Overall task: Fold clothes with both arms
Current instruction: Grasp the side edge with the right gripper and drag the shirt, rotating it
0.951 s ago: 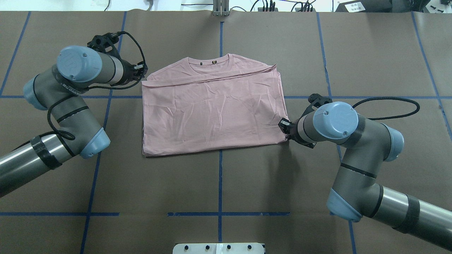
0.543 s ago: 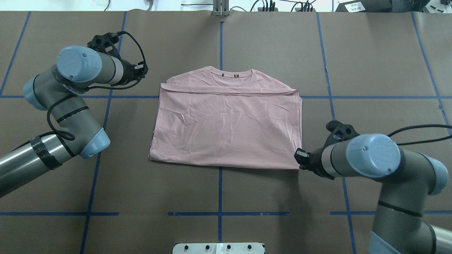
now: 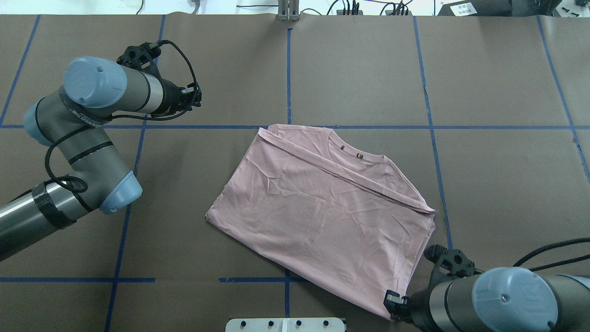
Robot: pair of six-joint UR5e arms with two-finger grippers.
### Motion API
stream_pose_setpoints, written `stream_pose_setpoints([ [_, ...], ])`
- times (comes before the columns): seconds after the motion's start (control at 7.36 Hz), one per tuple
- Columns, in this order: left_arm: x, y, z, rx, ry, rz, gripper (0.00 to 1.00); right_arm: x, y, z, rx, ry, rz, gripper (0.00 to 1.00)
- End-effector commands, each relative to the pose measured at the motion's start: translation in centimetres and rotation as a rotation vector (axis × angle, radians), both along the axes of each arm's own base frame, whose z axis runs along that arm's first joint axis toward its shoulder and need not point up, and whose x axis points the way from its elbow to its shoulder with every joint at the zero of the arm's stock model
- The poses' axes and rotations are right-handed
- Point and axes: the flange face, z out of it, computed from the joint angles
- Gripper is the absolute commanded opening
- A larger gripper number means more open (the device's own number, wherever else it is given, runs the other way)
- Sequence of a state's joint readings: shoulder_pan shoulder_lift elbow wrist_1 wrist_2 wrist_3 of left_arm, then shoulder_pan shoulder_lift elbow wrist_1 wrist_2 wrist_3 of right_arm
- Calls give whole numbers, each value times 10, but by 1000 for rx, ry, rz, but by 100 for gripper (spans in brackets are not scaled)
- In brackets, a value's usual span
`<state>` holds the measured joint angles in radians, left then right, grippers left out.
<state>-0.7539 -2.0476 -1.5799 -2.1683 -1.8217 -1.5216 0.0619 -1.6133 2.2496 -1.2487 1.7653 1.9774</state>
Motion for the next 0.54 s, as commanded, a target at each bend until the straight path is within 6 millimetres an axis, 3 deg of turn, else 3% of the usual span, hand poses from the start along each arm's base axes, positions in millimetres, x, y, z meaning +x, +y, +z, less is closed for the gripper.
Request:
stream_pose_setpoints([
  [0.0, 1, 37, -15, -86, 97, 53, 35, -3, 29, -3, -6, -5, -63, 100],
  [0.14, 16, 83, -13, -135, 121, 89, 39, 11, -2, -11, -4, -24, 8, 100],
  [0.27, 20, 139, -11, -204, 148, 130, 43, 35, -47, -20, 0, -44, 119, 100],
  [0.41, 40, 166, -7, -244, 148, 140, 44, 56, -88, -22, 0, -50, 215, 100],
])
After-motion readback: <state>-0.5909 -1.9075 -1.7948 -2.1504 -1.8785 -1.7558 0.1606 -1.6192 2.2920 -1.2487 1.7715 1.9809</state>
